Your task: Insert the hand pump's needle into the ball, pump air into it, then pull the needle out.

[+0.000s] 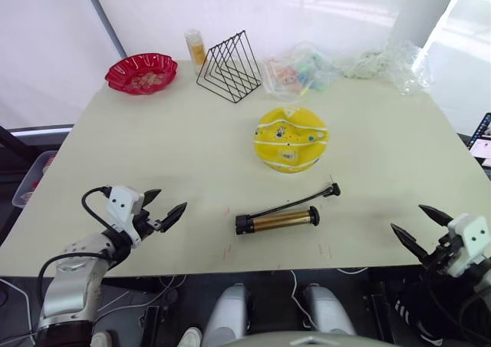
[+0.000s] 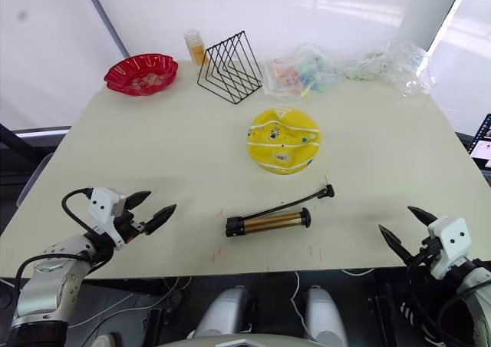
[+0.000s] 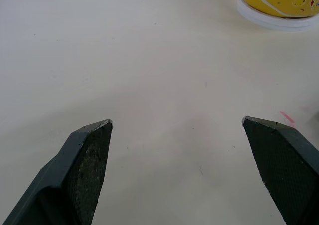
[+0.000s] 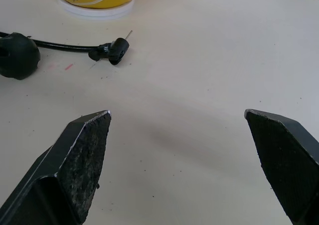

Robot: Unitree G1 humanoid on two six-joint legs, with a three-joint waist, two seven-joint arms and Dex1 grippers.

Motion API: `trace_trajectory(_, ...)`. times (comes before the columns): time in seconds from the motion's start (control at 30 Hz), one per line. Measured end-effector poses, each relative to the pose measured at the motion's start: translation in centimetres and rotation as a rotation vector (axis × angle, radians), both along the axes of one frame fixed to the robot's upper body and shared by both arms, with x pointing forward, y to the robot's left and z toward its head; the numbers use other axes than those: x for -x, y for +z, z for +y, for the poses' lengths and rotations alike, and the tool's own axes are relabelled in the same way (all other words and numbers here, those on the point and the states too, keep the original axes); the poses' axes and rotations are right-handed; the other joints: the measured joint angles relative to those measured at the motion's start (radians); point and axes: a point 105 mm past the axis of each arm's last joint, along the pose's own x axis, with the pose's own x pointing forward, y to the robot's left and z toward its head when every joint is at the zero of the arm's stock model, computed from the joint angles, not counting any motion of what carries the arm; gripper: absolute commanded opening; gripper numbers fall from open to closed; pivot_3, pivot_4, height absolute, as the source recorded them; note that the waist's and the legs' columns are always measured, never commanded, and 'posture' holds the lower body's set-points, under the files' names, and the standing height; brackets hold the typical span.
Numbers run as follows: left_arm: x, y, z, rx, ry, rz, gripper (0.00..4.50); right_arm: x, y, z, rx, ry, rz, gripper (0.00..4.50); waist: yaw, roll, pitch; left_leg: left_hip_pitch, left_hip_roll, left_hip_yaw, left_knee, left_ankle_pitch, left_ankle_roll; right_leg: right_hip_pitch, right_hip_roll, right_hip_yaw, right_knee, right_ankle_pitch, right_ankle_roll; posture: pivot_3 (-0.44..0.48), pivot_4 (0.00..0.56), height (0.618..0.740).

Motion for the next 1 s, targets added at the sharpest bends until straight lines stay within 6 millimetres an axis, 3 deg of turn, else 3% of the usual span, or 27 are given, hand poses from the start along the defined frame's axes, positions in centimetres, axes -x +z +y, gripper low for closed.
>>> trace_trajectory(0.23,-0.6,-0.5,0.0,0.02,-0.022,0.007,4.42,0.6,-0.4,-1.3,0.01,-0.028,-0.005,4.5,0.001,0.0,0.0,0.0,-0.001,0.0,0.0,0.0,0.0,0.001,0.0,0.0,0.0,0.0,0.0,0.0,0.15,0.737)
trace_trajectory(0.43,-0.6,-0.9,-0.3,0.025,-0.052,0.015,4.42,0.9,-0.6,-1.2,0.009,-0.021,-0.015,4.5,-0.002,0.001,0.0,0.0,-0.001,-0.004,0.0,-0.001,0.001,0.002,-0.001,-0.005,0.001,-0.002,0.0,0.0,0.15,0.737)
trace_trajectory(0.73,-0.6,-1.0,-0.3,0.026,-0.084,0.019,4.42,1.0,-0.6,-1.1,0.007,0.001,-0.019,4.5,0.003,0.002,-0.001,-0.001,-0.003,-0.029,-0.009,-0.001,-0.001,0.007,-0.003,-0.026,0.003,-0.012,-0.01,0.0,0.15,0.737)
trace_trajectory(0.83,-1.0,-0.7,-1.0,0.02,-0.133,0.019,4.42,1.1,-0.5,-0.9,0.001,0.02,-0.027,4.5,0.004,0.004,-0.002,-0.001,-0.003,-0.031,-0.01,-0.001,-0.001,0.007,-0.002,-0.028,0.004,-0.013,-0.011,0.0,0.15,0.737)
trace_trajectory(1.0,-1.7,0.5,-5.2,0.014,-0.347,0.038,4.42,1.9,0.1,0.3,-0.027,0.101,-0.035,4.5,0.002,0.005,-0.001,0.0,-0.004,-0.027,-0.009,-0.001,-0.001,0.007,-0.002,-0.027,0.004,-0.013,-0.01,0.0,0.15,0.737)
